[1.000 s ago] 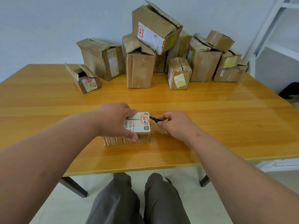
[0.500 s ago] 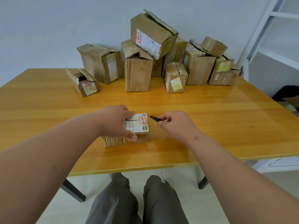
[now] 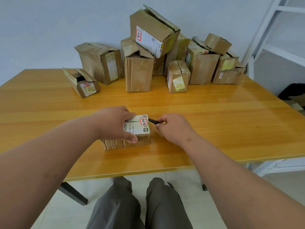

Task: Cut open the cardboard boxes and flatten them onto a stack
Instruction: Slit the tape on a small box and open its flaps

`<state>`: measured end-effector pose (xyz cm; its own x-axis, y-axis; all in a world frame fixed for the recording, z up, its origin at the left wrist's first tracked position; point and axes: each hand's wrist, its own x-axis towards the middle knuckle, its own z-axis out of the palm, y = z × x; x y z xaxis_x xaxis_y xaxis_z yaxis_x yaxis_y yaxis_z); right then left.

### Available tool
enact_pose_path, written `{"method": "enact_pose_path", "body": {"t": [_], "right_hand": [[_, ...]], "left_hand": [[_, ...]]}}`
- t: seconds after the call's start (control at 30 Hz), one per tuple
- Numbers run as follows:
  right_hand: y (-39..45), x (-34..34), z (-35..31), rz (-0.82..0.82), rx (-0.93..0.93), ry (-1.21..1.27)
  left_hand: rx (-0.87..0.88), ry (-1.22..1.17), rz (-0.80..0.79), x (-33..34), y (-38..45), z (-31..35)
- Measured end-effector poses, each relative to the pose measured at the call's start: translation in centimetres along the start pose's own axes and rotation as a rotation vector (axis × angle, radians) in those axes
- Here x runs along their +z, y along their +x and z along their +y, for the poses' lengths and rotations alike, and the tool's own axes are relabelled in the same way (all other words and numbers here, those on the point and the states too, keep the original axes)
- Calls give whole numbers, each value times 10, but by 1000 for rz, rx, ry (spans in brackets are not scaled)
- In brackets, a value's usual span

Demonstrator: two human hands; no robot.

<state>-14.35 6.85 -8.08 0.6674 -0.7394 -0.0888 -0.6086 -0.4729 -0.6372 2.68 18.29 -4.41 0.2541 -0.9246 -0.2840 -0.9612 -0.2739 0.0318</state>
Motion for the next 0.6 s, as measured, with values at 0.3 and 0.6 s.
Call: {"method": "enact_pose_path", "body": {"t": [0.3, 0.6], "right_hand": [[-1, 2, -12, 37, -98, 24], [-4, 1, -6, 4, 9, 75]], "left_hand": [[-3, 19, 1, 0, 0, 0], [0, 6, 3, 0, 1, 0]]}}
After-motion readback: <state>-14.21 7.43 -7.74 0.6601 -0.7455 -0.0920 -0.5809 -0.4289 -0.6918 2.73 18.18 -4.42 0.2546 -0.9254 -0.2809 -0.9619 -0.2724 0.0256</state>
